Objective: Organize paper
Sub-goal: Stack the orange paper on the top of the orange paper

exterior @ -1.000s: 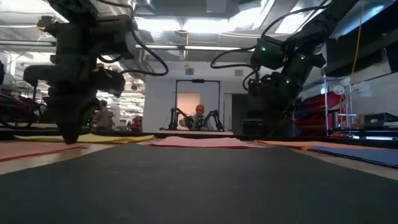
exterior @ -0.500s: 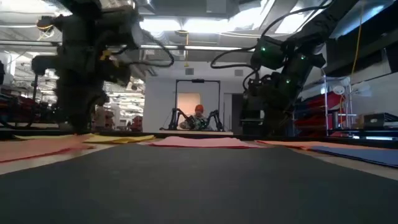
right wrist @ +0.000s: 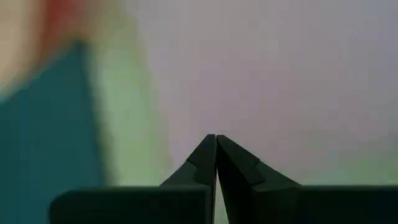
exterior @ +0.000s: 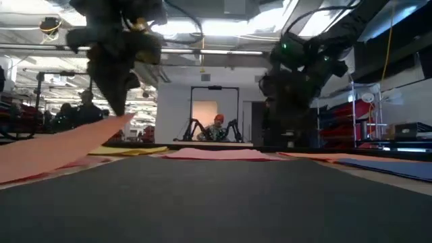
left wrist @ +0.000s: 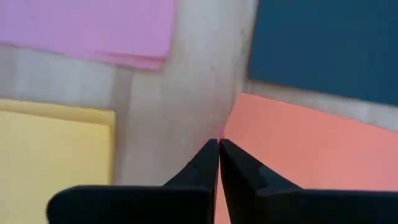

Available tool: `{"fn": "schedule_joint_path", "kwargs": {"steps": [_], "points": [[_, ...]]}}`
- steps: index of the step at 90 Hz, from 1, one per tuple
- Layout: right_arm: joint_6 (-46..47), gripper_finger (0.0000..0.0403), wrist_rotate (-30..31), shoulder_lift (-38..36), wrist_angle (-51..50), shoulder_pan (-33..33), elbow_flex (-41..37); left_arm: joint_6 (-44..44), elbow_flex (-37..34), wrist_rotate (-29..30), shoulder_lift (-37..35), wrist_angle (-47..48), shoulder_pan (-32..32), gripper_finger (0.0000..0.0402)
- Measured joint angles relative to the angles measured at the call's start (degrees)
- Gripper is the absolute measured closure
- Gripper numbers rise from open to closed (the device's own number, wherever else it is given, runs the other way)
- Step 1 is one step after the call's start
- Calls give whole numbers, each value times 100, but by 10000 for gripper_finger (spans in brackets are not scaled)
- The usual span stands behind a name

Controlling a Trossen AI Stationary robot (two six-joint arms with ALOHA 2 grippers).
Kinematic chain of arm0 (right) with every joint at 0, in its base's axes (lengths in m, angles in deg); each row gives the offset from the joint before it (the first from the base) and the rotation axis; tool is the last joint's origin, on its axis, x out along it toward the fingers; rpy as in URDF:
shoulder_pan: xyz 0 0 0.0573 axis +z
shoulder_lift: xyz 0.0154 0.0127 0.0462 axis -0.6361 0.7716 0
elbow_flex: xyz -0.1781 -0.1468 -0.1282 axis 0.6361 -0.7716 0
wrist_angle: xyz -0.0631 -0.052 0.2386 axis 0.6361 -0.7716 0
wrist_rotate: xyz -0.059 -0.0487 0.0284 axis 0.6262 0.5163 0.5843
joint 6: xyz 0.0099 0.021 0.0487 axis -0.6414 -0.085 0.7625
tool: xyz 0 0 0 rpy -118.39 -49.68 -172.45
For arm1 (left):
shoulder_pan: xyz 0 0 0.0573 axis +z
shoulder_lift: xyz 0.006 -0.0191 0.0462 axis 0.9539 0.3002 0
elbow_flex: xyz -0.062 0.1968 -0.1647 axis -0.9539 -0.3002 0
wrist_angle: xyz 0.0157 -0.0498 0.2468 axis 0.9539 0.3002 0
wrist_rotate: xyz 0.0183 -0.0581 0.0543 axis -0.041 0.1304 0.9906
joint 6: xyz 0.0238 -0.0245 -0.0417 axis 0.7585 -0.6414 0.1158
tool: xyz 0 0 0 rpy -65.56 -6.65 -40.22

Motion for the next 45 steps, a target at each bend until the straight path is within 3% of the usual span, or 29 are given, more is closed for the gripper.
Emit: {"fn": "schedule_joint_path", "kwargs": {"steps": [14,32,45], "points": [[535,397,-144,0,1485,477,0,146,201,98,0,19,243,401],[1315,379,1403,195,2760,1154,2,266,401,203,0,-14,498,401],[1943,357,1756,608,3622,1359,162,367,452,206,0,-174,577,401]]}}
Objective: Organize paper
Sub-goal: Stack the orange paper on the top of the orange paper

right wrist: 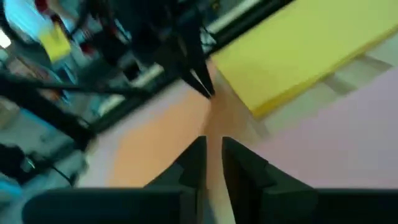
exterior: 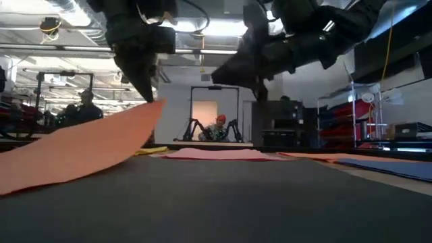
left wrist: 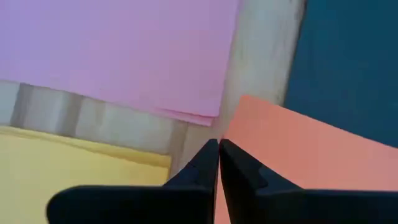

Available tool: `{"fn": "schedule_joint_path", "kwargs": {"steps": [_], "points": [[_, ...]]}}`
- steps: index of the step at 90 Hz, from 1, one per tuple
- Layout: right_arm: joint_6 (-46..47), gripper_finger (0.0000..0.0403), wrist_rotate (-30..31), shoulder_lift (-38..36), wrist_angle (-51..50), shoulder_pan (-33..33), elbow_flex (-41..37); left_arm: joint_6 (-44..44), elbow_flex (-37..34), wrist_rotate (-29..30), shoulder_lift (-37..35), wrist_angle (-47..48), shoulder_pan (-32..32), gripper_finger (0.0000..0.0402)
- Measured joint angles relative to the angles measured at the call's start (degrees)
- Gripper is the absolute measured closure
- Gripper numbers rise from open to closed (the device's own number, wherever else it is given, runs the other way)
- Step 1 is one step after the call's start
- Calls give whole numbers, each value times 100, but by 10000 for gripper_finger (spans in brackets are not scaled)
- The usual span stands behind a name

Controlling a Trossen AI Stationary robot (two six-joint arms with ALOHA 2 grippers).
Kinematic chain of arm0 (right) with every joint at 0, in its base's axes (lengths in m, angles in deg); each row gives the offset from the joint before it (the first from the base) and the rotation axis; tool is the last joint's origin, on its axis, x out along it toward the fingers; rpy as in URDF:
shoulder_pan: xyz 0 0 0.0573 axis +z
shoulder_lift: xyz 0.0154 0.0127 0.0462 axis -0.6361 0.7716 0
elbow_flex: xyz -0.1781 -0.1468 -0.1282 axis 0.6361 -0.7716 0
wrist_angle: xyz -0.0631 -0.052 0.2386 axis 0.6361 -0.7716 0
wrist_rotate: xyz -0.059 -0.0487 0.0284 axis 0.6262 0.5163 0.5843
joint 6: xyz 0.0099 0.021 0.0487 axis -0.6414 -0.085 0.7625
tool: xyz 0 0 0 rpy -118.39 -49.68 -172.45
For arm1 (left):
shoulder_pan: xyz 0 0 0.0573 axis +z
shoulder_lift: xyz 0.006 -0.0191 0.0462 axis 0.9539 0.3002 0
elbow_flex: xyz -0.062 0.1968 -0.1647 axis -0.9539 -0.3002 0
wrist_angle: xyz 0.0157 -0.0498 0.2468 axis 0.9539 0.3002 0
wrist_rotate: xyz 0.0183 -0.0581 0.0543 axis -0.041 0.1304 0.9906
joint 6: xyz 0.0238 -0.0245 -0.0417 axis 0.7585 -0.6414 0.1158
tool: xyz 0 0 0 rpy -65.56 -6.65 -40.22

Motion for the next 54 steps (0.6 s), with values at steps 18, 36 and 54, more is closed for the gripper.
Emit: {"fn": "schedule_joint_path", "kwargs": {"steps": [18,36,54], "points": [[269,334,42,852,48,117,758,81,0,2,0,-80,6,401],[464,330,-212,1485,50,160,1323,149,0,11,0,-74,6,401],[588,330,-209,1862,-103,192,1569,181,0,11,0,-73,6,401]]}}
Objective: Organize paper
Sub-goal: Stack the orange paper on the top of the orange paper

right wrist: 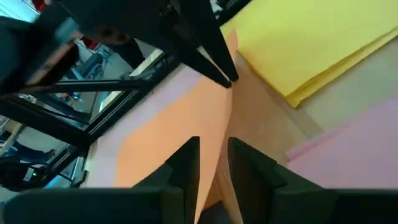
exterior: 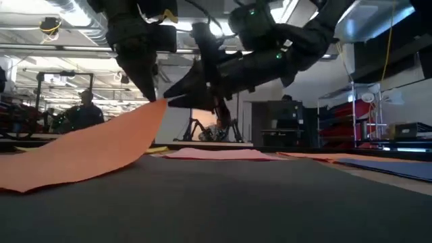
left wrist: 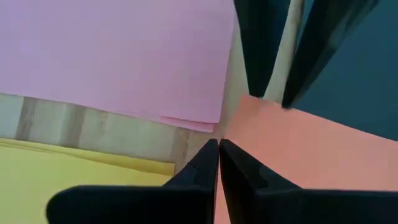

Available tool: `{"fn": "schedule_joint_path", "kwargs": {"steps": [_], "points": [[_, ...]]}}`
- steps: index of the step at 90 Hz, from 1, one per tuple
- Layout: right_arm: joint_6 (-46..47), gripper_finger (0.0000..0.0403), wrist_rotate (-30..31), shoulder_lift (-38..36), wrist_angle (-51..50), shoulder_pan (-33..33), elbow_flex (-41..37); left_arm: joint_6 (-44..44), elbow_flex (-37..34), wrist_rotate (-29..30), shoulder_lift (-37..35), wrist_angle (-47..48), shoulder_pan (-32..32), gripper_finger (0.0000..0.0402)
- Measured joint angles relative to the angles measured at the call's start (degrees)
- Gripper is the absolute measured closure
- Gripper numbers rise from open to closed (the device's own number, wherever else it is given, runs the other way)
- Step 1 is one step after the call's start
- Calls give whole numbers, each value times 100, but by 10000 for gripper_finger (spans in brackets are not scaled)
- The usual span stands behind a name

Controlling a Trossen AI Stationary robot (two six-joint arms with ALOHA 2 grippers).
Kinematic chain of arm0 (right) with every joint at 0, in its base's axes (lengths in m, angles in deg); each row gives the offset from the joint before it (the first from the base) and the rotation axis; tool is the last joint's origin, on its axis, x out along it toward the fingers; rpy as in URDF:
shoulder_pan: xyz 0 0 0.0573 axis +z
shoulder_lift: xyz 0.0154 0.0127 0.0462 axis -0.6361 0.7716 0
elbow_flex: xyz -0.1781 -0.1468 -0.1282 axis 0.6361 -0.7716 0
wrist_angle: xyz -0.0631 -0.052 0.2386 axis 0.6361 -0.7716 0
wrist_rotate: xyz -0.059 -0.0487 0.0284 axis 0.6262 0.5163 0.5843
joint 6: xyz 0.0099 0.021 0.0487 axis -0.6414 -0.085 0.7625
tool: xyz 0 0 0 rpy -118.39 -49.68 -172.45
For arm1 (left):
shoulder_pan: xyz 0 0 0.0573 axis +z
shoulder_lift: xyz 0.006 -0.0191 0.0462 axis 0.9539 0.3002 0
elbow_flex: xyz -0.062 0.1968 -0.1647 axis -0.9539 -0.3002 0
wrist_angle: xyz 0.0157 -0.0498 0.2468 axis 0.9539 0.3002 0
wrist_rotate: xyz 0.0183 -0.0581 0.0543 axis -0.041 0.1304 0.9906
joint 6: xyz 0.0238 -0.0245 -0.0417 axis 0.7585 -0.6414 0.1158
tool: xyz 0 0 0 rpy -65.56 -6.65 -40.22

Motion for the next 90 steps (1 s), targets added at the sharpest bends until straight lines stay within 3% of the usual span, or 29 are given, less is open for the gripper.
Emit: {"fn": "schedule_joint_path", "kwargs": {"steps": [15,42,51,64,90], "points": [[9,328,42,185,-40,-5,79,-16,0,0,0,-8,0,401],[-32,288,153,181,-38,-8,88,-13,0,0,0,-138,0,401],[-211,312,203,181,-42,-8,88,-13,0,0,0,-145,0,401],[-461,391,395,181,-30,-8,88,-14,-1,0,0,-229,0,401],[-616,402,604,123,-24,-9,88,3,19,241,-154,-428,4,401]]}}
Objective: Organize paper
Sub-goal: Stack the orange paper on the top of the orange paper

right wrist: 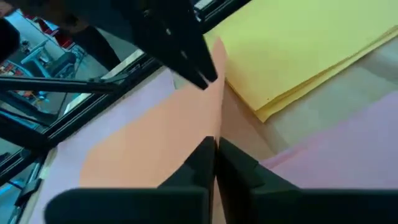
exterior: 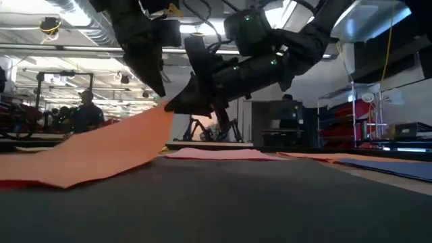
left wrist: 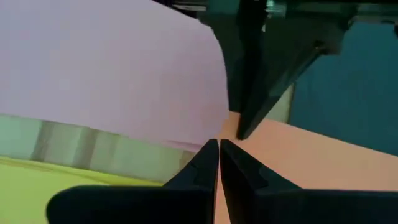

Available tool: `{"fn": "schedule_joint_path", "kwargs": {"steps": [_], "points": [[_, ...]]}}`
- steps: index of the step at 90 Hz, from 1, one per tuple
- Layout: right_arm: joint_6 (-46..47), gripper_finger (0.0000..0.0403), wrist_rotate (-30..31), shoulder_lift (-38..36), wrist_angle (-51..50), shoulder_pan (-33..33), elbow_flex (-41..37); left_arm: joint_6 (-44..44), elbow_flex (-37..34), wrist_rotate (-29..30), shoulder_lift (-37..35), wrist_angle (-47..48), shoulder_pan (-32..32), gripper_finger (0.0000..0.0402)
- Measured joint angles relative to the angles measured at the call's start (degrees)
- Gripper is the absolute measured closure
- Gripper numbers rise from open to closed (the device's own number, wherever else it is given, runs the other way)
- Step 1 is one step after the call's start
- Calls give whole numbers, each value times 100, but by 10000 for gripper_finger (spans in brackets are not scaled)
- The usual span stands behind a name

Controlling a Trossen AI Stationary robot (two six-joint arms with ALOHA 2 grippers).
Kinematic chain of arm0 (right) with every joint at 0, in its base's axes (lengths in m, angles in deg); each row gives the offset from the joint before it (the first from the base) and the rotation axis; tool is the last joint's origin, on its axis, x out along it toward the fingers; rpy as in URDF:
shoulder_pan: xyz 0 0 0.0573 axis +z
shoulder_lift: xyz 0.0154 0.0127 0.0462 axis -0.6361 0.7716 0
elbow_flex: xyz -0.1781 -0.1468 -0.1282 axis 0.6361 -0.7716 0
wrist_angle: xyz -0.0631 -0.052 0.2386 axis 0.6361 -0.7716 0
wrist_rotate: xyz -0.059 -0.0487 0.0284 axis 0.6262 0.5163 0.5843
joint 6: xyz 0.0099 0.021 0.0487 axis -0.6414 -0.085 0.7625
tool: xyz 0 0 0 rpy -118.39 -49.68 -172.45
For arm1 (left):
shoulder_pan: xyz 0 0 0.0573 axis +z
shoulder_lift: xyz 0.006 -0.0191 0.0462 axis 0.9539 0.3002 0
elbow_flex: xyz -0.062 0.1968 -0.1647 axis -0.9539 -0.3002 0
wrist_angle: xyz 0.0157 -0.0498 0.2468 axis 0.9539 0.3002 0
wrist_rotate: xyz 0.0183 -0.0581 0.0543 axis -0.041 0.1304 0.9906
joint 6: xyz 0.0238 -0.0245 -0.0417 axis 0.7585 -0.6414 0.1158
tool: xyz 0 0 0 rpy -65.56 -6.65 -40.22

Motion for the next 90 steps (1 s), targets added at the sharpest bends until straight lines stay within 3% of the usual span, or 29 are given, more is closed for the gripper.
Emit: {"fn": "schedule_joint_path", "kwargs": {"steps": [21,37,59,90], "points": [[-313,403,167,-289,-492,-162,-15,-327,7,132,-876,2,0,401],[-1103,403,641,-1081,-2026,-480,-15,-689,-59,362,-1757,-227,-100,402],[-2158,403,1256,-2503,-4333,-1049,-11,-1004,-757,743,-2795,-1167,-313,402],[-3242,403,1754,-4025,-7040,-2153,-11,-1510,-1876,938,-3258,-2056,-504,402]]}}
